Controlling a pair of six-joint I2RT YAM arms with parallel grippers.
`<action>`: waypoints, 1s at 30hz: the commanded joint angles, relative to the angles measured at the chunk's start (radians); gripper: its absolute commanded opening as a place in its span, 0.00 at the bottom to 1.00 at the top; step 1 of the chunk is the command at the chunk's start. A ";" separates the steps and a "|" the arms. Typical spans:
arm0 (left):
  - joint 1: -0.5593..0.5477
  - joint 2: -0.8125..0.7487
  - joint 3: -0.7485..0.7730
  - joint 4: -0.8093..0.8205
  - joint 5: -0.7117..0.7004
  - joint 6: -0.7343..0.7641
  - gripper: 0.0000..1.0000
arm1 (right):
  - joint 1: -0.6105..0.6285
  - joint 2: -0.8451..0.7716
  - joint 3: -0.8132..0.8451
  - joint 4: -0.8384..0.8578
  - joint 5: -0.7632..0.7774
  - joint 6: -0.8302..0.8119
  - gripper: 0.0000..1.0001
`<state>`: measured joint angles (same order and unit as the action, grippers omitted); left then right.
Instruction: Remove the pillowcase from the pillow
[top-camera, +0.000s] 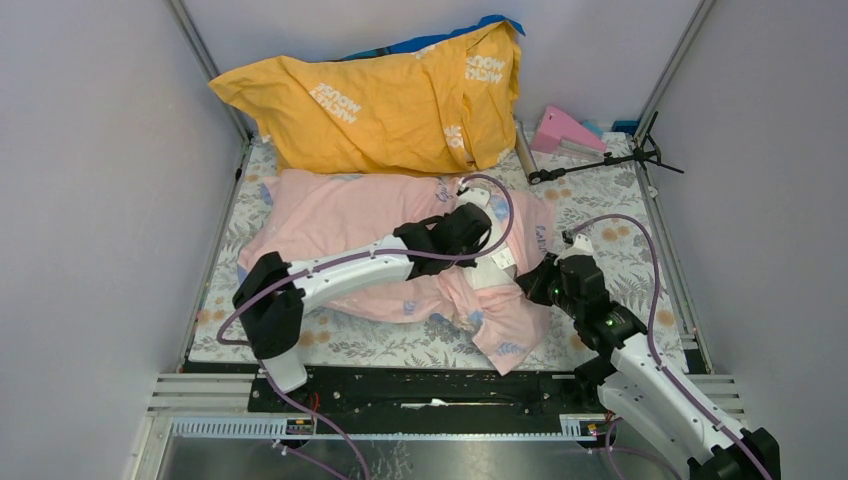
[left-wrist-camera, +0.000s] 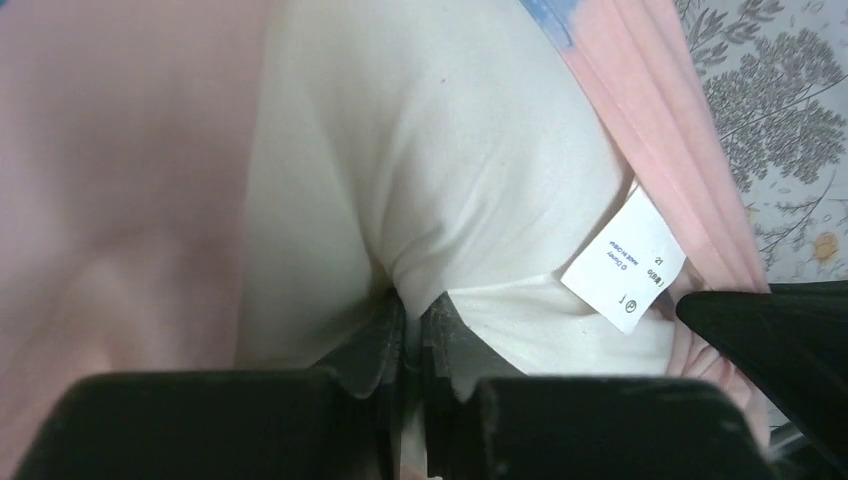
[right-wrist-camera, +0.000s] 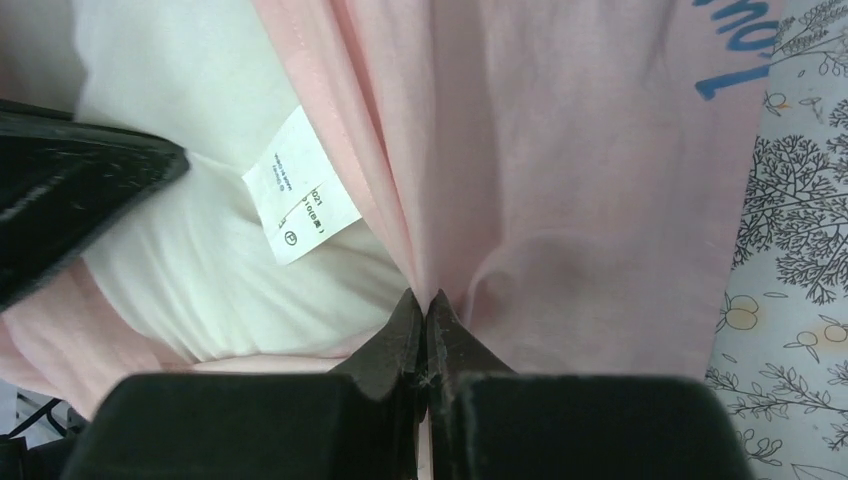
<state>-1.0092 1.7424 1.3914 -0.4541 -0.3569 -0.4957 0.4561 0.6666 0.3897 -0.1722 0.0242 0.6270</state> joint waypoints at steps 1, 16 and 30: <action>0.049 -0.095 -0.062 -0.067 -0.182 -0.020 0.01 | -0.005 -0.023 -0.032 -0.090 0.027 0.020 0.04; 0.278 -0.607 -0.280 0.164 -0.081 -0.077 0.00 | -0.004 0.101 -0.096 -0.028 -0.015 0.105 0.09; 0.297 -0.639 -0.340 0.225 0.267 0.004 0.00 | -0.004 0.060 -0.006 0.101 -0.283 -0.057 0.38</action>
<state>-0.7506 1.1378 1.0378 -0.3893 -0.1005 -0.5587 0.4656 0.7837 0.3393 0.0406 -0.2478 0.6827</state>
